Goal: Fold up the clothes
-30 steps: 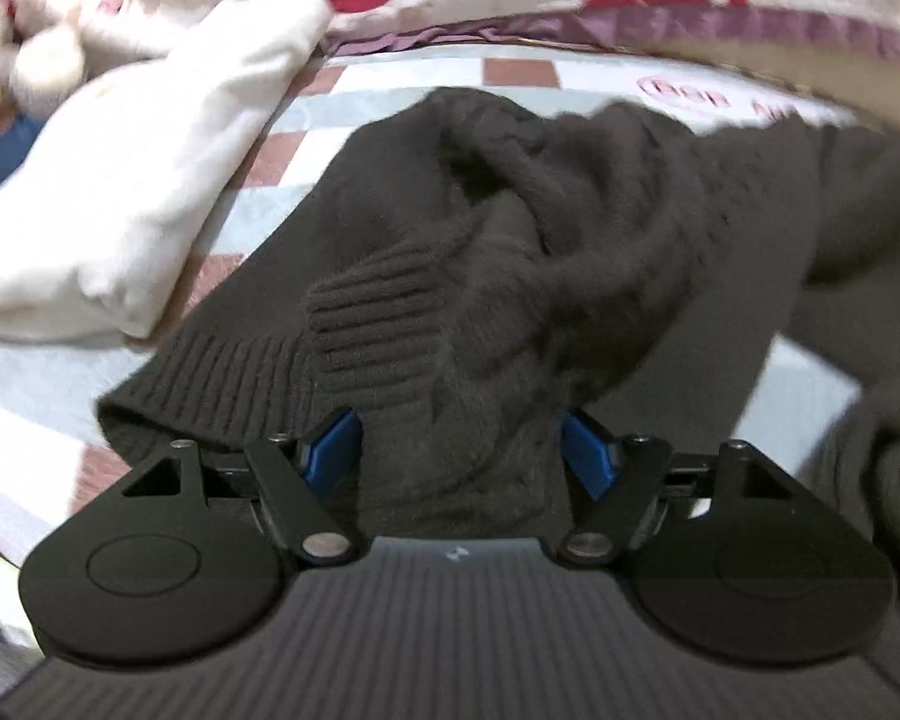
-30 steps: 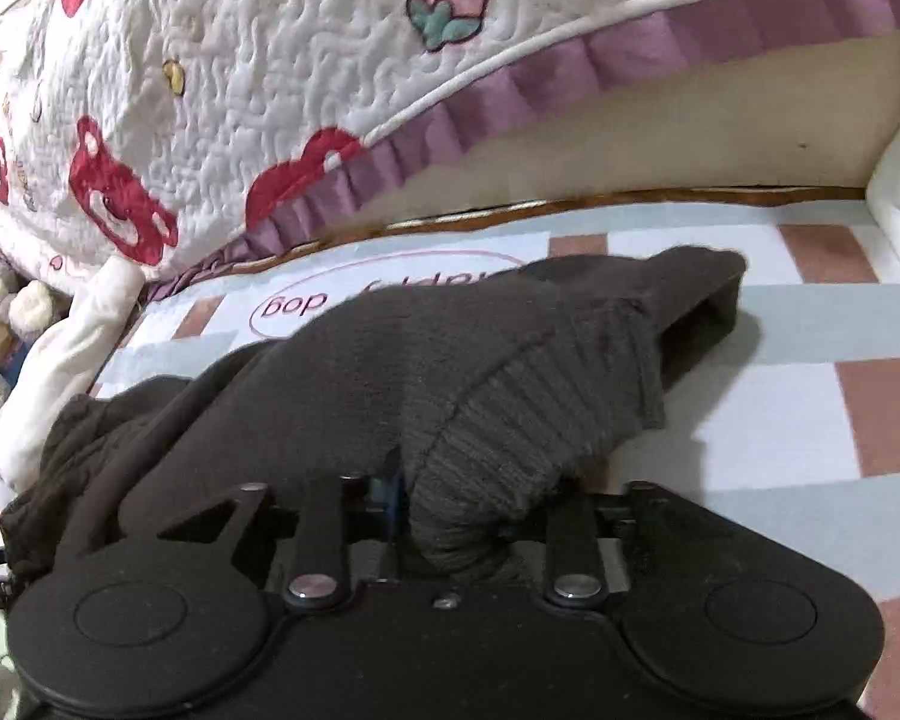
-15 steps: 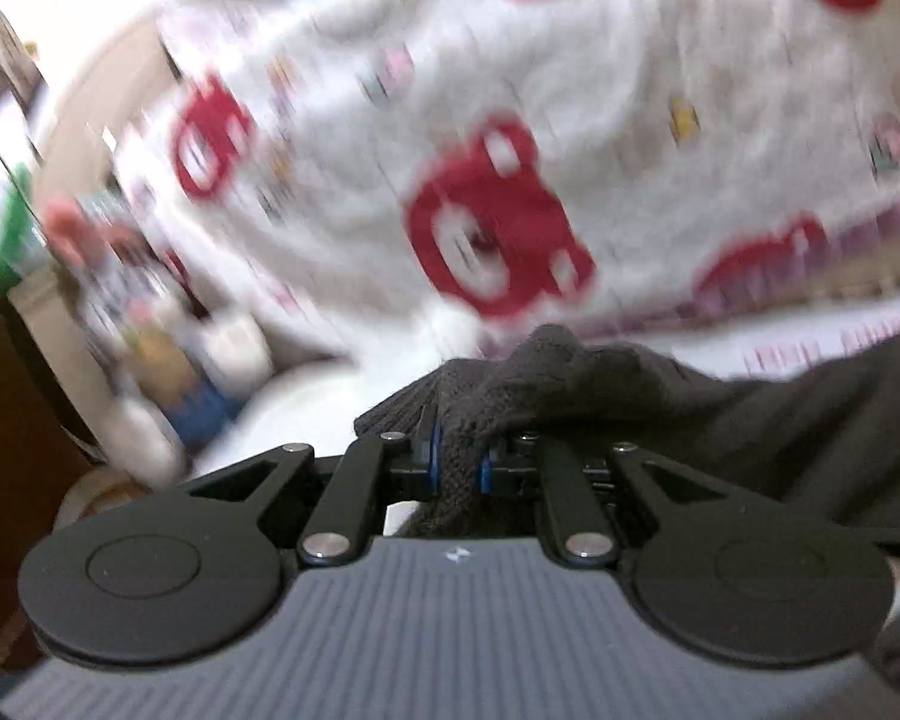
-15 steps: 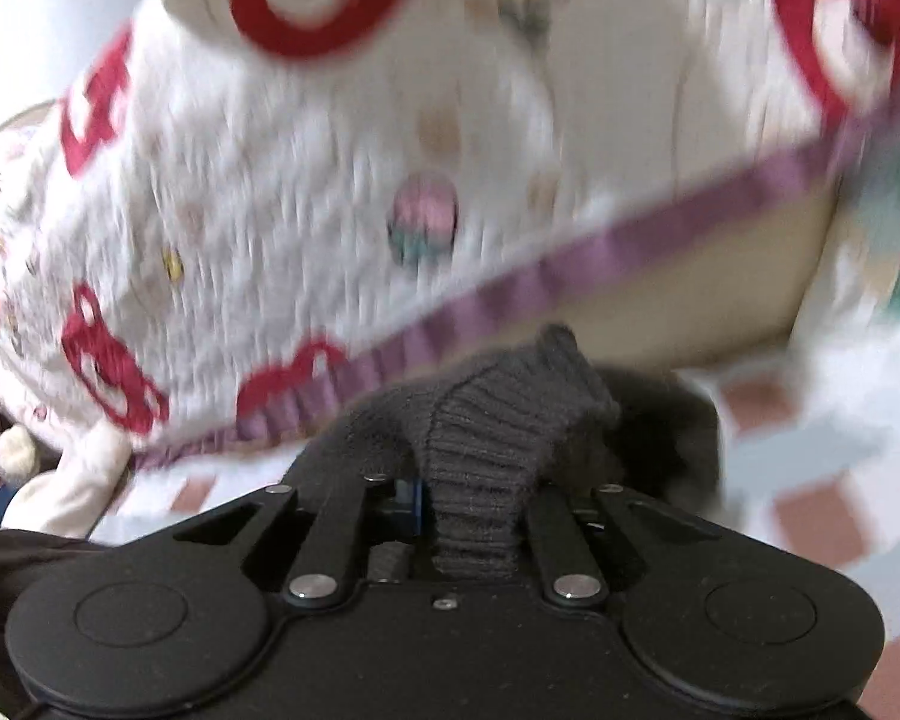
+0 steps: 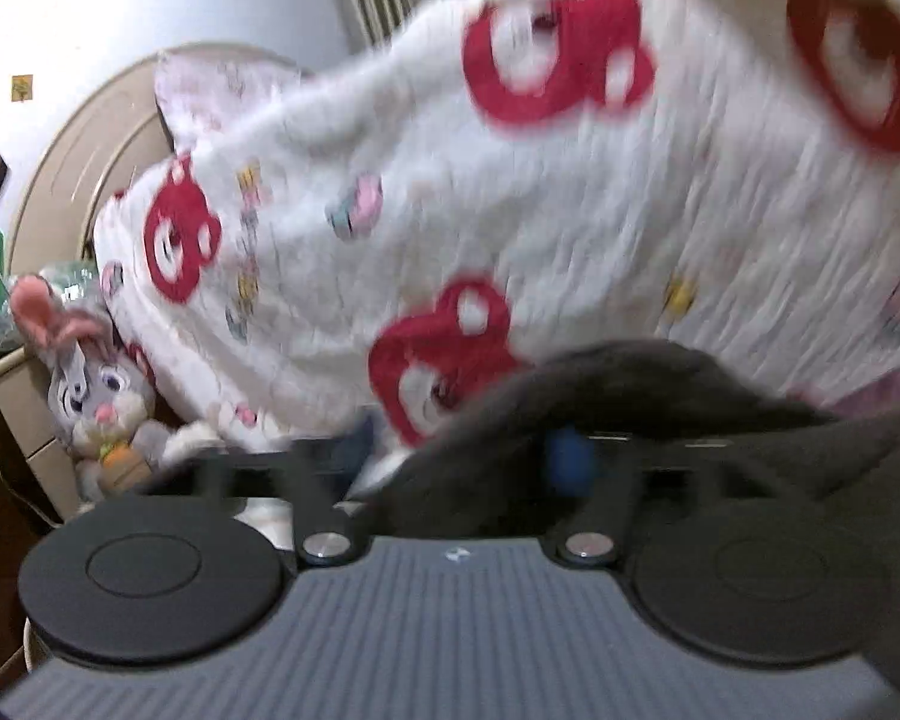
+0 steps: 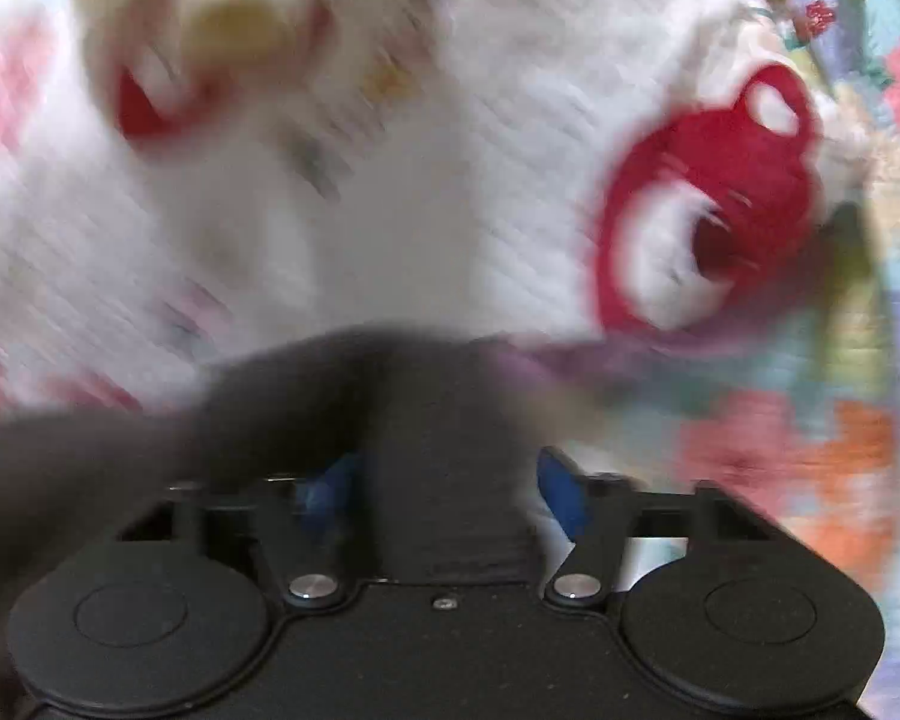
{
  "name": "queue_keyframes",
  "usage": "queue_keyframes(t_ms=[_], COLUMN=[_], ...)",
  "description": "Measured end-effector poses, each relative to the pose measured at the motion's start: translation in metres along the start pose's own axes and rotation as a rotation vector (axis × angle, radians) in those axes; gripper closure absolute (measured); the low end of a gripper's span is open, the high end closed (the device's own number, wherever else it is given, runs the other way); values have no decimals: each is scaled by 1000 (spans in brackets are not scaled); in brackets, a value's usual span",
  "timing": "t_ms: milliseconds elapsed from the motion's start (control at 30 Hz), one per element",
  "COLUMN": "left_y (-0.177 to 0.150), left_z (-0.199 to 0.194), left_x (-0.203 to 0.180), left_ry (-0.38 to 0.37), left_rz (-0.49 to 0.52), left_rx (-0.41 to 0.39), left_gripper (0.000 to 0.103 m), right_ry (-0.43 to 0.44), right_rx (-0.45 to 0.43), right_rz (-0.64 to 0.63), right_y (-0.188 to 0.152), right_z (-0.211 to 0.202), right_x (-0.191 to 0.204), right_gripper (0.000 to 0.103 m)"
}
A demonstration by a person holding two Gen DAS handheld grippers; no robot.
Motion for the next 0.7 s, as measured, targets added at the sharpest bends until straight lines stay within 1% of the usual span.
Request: queue_keyframes(t_ms=[33, 67, 100, 167, 300, 367, 400, 433, 533, 600, 633, 700], left_y=[-15, -34, -52, -92, -172, -199, -211, -218, -229, -236, -244, -259], left_z=[14, 22, 23, 17, 1, -6, -10, -14, -20, -21, -20, -11], left_x=[-7, -13, -17, -27, -39, -39, -38, -35, -23, -12, -7, 0], left_ry=[31, 40, 22, -62, -203, -258, -282, -295, -297, -295, -304, -344], left_rz=[17, 20, 5, -1, 10, -21, -40, -62, -151, -256, -329, -508], left_rx=[60, 119, 150, 201, 337, 398, 425, 435, 417, 411, 438, 549], left_gripper=[33, 34, 32, 31, 31, 31, 31, 31, 28, 26, 26, 26], right_ry=[-58, -93, -55, 93, 255, 329, 360, 387, 436, 458, 467, 476], right_rx=[64, 122, 159, 211, 342, 397, 414, 426, 447, 450, 444, 401], right_rz=[-7, 0, 50, 150, 271, 341, 378, 408, 471, 499, 505, 498], right_y=[-16, -32, -50, -82, -140, -161, -166, -169, -179, -186, -190, -199], right_z=[13, 23, 25, 22, 13, 6, 3, -1, -10, -16, -20, -35], right_x=[-7, -14, -18, -15, -7, -3, -2, 0, 13, 26, 34, 48], right_gripper=[29, 29, 29, 30, 30, 30, 30, 30, 30, 30, 30, 30])
Point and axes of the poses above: each gripper's, at about its wrist camera, not at the fingertips, and z roughly the way its jaws point, x to its left, y to its top, the point moved 8 cm from there along z, roughly the way its jaws point, and after that the axes turned 2 degrees about x, right-handed, at the moved point
